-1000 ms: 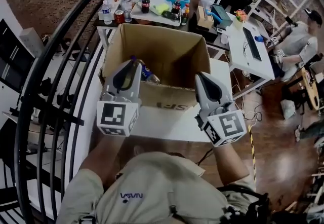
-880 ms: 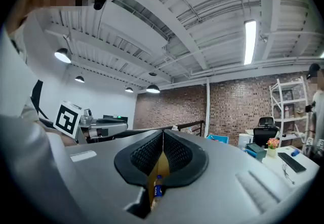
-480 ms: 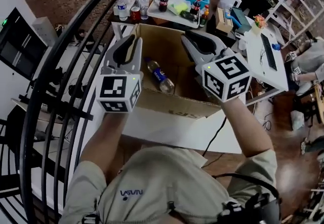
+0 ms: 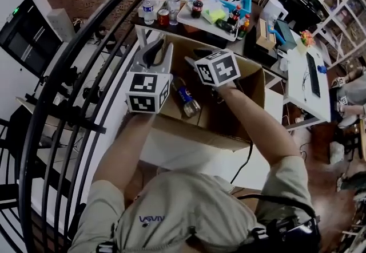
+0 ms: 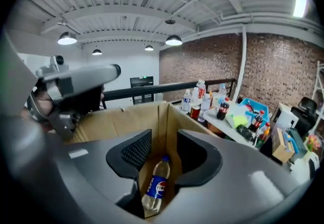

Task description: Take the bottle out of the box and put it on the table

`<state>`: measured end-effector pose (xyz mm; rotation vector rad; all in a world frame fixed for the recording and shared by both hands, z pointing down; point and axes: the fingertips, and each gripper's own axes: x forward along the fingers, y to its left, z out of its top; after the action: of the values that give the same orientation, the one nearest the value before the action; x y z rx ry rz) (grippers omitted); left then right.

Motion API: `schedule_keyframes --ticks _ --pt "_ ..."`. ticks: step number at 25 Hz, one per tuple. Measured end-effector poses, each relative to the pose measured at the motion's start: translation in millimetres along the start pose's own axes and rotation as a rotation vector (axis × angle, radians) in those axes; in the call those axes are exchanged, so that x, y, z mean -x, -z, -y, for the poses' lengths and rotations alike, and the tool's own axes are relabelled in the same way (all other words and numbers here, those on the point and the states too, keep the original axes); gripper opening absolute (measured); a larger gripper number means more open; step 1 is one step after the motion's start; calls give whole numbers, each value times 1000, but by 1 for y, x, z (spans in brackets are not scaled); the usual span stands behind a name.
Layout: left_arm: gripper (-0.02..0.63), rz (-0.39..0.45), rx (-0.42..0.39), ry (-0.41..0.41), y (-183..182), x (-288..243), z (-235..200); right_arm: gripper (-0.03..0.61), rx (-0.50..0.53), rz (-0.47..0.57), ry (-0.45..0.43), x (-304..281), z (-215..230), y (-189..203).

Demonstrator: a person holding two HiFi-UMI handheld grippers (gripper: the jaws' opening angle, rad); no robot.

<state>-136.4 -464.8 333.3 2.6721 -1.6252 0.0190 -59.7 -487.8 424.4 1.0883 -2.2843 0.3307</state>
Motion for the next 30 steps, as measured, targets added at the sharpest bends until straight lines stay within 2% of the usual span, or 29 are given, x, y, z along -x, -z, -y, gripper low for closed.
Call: schedule_keyframes --ticks 6,12,18,21,30 --pt "71 -39 -20 -7 24 -4 1 202 1 -211 -63 -74 -5 78" --pt "114 -100 -1 -3 43 -6 2 241 -31 -335 -105 -118 -16 128" --pt "114 -97 4 -17 45 0 1 261 -43 -419 -139 -146 -27 169" --pt "114 -103 -8 -22 46 2 1 268 -40 -429 -151 -155 -30 182" --pt "114 -103 -4 -28 46 -1 2 281 -36 -492 -119 -170 -21 217"
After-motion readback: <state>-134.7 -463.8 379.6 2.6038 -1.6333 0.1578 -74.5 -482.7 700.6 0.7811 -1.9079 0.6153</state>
